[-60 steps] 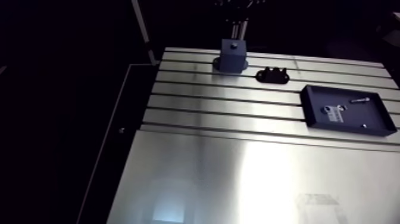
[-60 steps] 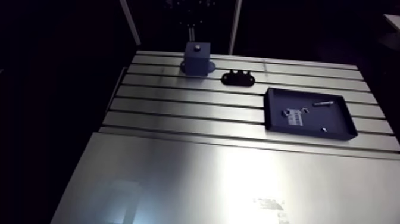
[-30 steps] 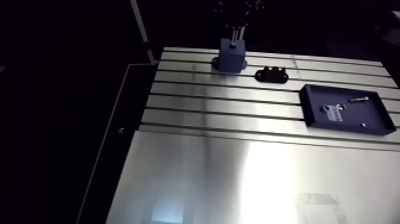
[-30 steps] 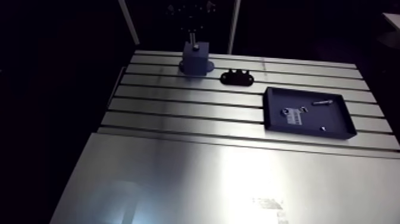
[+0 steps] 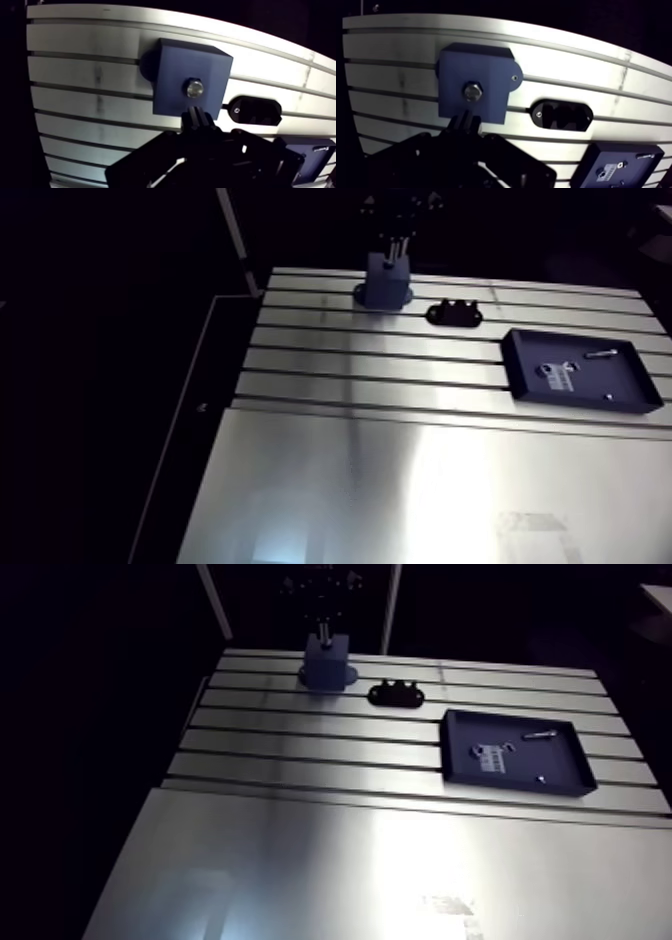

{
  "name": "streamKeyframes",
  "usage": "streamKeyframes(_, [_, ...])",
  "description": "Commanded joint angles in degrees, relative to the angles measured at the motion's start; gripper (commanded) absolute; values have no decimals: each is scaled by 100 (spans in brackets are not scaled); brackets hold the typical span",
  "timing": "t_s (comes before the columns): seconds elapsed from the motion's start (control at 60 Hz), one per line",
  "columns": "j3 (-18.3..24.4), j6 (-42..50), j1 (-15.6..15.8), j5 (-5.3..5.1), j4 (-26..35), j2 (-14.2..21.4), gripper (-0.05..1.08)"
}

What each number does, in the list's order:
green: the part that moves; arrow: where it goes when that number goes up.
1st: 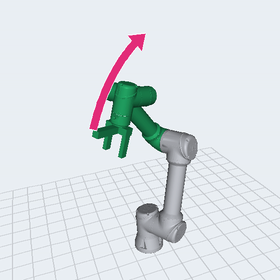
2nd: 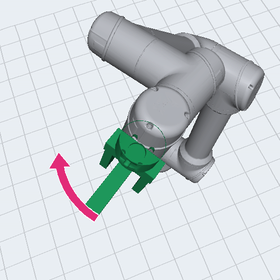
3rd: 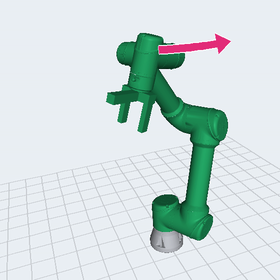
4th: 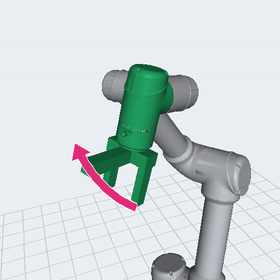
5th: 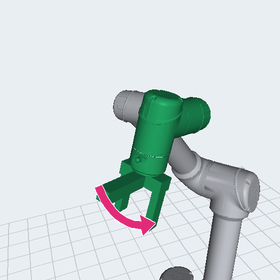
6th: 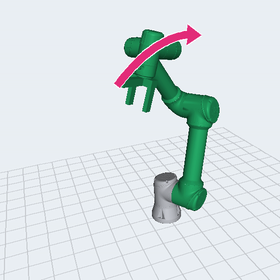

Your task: Pick up the M10 bolt and insert it into the hex recess until seated.

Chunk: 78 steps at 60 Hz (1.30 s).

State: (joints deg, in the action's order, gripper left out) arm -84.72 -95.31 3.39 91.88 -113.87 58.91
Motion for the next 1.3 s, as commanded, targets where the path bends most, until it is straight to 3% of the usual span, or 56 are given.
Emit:
streamKeyframes(0.017, [-4, -1, -5, -17, -24, -39, 107])
streamKeyframes(1.3, [65, -71, -14, -25, -184, -182, 107])
